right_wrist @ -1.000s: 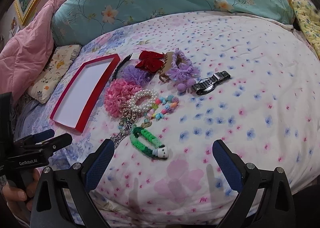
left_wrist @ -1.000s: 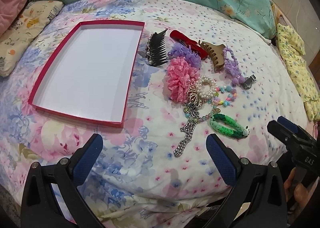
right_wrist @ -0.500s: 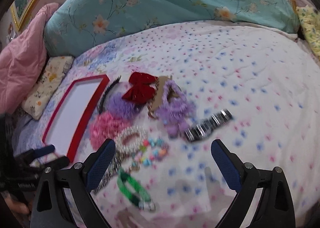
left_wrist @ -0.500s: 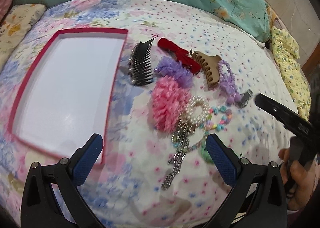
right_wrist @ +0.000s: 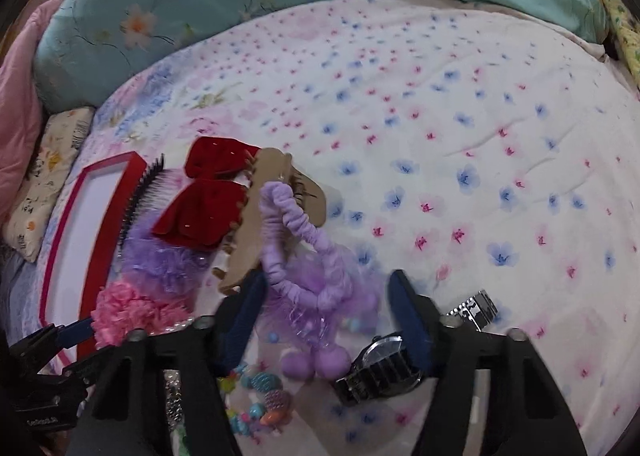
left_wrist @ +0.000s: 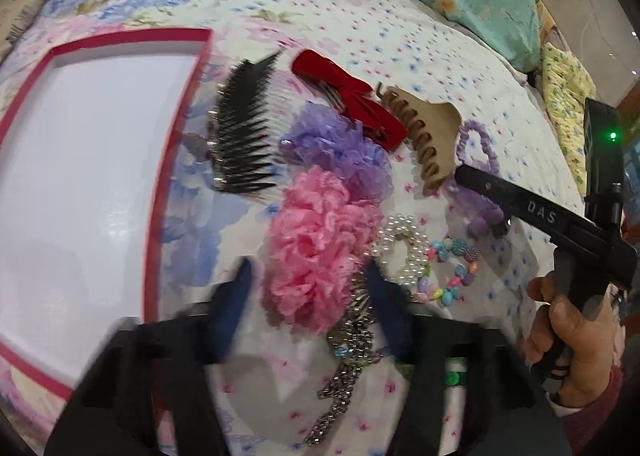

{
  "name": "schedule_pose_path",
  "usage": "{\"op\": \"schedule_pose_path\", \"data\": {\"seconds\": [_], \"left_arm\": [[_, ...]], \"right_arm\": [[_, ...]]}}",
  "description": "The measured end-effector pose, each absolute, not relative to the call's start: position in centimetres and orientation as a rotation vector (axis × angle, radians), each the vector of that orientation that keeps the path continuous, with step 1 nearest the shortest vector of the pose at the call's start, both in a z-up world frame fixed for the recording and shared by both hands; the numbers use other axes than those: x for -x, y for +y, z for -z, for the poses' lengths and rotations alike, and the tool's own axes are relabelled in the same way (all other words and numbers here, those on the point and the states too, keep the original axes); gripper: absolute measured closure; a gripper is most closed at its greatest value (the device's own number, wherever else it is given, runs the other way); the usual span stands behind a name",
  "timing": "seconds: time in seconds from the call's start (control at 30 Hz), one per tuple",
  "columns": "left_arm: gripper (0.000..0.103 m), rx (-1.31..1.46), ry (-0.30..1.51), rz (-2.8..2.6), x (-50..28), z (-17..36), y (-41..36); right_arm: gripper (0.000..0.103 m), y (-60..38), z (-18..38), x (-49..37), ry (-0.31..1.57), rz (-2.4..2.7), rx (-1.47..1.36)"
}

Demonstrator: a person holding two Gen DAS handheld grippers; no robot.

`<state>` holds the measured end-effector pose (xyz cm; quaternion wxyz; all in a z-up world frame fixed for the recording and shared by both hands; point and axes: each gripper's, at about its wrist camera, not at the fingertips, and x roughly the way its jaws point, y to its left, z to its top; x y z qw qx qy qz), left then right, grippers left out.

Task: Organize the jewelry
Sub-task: 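Grasp the purple scrunchie with the right tool while the left tool grasps the pink scrunchie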

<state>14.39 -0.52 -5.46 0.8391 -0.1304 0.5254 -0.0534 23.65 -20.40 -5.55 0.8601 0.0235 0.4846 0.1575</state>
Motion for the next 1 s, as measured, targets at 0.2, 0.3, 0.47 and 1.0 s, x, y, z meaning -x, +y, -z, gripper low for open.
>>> {"op": "schedule_pose_path", "data": {"seconds": [0.2, 0.3, 0.47, 1.0], "left_arm": [[0.092, 0.268, 1.077, 0.172, -13.3, 4.4, -1.0], [0.095, 0.293, 1.056, 0.186, -12.4, 3.7, -0.4], [0.095, 0.323, 1.008, 0.177, -10.2, 2.0, 1.0], [0.103, 0.399, 0.923, 0.145, -5.8, 0.0, 6.5]], "right_arm": [[0.08, -20.5, 5.0, -22.6, 1.015, -0.403, -0.102], [0.081, -20.7, 4.3, -21.4, 1.003, -0.452, -0.149], [0.081, -19.5, 2.9, -18.6, 0.988, -0.557, -0.19], [0.081, -12.4, 0.8, -13.6, 0.97, -0.755, -0.201]]}}
